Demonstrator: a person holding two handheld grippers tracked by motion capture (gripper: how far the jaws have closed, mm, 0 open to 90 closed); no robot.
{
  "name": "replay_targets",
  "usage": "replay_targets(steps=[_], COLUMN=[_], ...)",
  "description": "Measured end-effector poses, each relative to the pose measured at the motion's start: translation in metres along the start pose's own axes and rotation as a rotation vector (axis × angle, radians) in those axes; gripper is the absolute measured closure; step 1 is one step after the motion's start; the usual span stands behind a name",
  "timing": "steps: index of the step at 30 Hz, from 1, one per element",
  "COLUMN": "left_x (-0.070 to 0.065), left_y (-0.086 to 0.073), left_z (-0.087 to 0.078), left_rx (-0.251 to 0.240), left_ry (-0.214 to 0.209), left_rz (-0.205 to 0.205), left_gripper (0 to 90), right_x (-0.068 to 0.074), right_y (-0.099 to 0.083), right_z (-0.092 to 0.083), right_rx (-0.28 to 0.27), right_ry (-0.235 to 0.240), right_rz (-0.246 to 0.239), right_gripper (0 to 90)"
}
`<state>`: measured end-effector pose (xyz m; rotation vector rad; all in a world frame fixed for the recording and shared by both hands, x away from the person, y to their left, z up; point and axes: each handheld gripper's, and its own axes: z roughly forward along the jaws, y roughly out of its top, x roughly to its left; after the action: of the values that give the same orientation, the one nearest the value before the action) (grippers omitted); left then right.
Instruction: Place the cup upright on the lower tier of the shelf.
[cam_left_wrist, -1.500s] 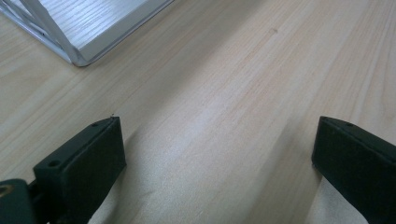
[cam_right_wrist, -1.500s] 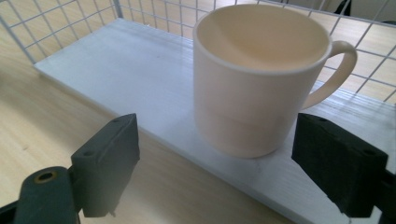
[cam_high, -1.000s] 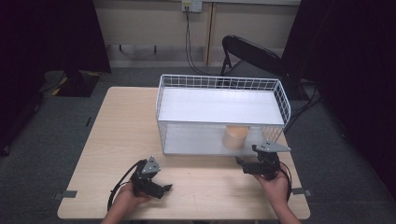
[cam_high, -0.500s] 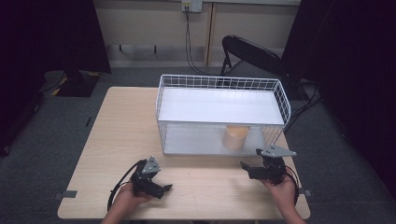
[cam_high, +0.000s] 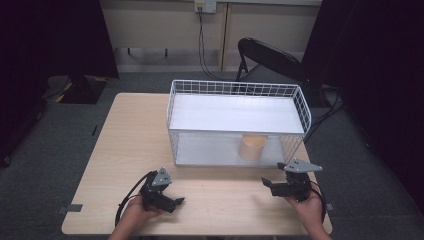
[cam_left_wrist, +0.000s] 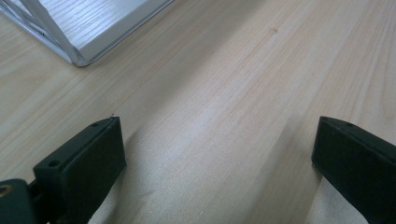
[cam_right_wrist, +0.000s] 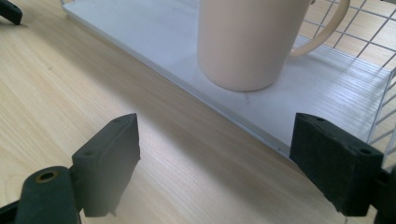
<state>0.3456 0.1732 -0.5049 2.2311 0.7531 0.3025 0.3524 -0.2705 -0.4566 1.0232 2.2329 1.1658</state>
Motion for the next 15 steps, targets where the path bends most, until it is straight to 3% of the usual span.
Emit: replay_targets(steps=[15], left_x=[0.0], left_y=[0.0], left_z=[0.0], left_rx=[0.0], left_ry=[0.0], left_rz=[0.0], left_gripper=[2.0], right_x=[-0.003], right_y=[-0.016], right_z=[-0.007], right_rx=[0.033], right_ry=[0.006], right_rz=[-0.041], right_gripper=[15.4])
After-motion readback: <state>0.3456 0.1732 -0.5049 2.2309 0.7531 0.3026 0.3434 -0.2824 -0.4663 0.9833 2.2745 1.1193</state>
